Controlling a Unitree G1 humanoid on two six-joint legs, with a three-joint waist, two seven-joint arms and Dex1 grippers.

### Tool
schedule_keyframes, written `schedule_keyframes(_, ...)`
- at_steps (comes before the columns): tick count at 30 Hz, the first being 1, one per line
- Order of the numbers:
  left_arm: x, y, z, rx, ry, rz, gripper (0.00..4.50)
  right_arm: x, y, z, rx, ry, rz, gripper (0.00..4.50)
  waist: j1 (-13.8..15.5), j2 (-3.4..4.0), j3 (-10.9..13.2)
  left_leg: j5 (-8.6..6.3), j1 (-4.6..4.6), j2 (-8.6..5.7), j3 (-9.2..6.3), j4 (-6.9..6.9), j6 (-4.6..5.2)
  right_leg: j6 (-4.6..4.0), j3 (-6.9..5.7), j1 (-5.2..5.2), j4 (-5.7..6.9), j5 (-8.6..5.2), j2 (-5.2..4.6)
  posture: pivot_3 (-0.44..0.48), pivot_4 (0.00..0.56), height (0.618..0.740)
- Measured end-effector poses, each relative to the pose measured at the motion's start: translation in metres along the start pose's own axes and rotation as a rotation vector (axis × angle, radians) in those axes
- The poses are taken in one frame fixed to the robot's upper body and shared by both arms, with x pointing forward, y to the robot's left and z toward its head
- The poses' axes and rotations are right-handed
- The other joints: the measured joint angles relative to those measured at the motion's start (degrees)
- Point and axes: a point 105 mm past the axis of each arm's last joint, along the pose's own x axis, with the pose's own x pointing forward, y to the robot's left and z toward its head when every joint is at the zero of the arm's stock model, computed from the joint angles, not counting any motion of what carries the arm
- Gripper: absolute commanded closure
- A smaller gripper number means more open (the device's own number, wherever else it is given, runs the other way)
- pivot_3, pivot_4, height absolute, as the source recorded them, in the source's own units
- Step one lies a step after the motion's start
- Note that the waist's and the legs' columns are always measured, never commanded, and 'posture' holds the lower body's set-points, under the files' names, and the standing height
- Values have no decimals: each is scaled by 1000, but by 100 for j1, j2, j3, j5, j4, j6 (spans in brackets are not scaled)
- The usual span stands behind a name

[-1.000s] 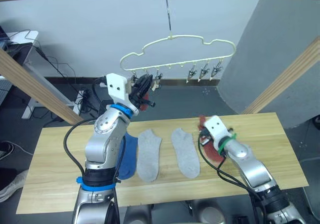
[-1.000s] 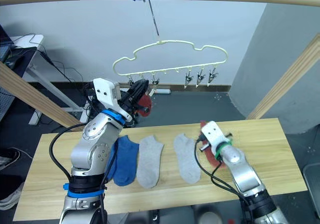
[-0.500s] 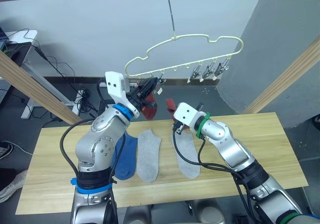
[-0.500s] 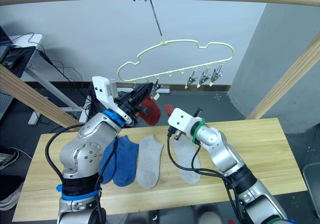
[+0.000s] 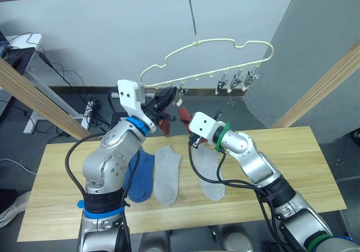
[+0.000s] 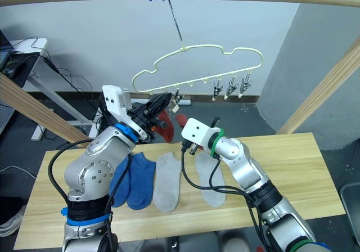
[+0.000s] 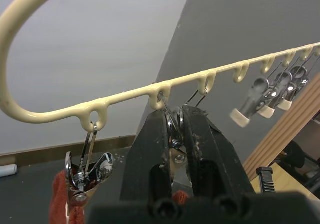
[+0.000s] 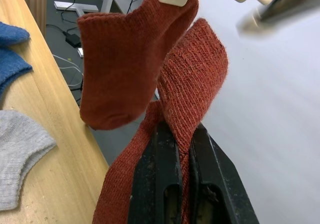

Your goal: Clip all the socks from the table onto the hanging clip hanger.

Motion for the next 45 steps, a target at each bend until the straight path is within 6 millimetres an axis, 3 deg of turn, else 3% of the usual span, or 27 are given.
schedule_keyframes(21,-1,1,-1,8,6,2,4407,9,-13,30,-8,-97,-31,4500,-6,0,0,0,0,1,0,0,0,-1,0,-3,2,0,-1,-218,268,740)
schedule_keyframes(29,-5,2,-1,62,9,-1,1972,13,-13,36,-2,-118,-25,4500,-15,0,0,0,1,1,0,0,0,-1,0,-2,4,1,-1,-216,268,740)
schedule_keyframes(31,-6,3,-2,71,11,6,1376,14,-10,38,7,-125,-9,3945,-17,0,0,0,2,2,0,0,0,-1,0,-3,4,1,-1,-213,266,740)
schedule_keyframes(37,-12,11,-4,110,23,35,1365,16,2,36,78,-111,65,2012,-20,1,-1,0,2,2,0,0,0,-2,0,-3,5,1,-1,-209,262,740)
schedule_keyframes(42,-18,17,-6,198,26,60,1365,7,9,17,93,-41,100,2012,-4,1,-1,0,1,2,-1,-1,0,-2,-1,-3,4,1,-2,-202,257,740)
schedule_keyframes(45,-24,19,-8,287,13,81,1365,-14,12,-3,87,17,130,2012,18,1,-1,0,-1,-2,0,-2,0,-2,0,-2,-1,1,-6,-202,255,740)
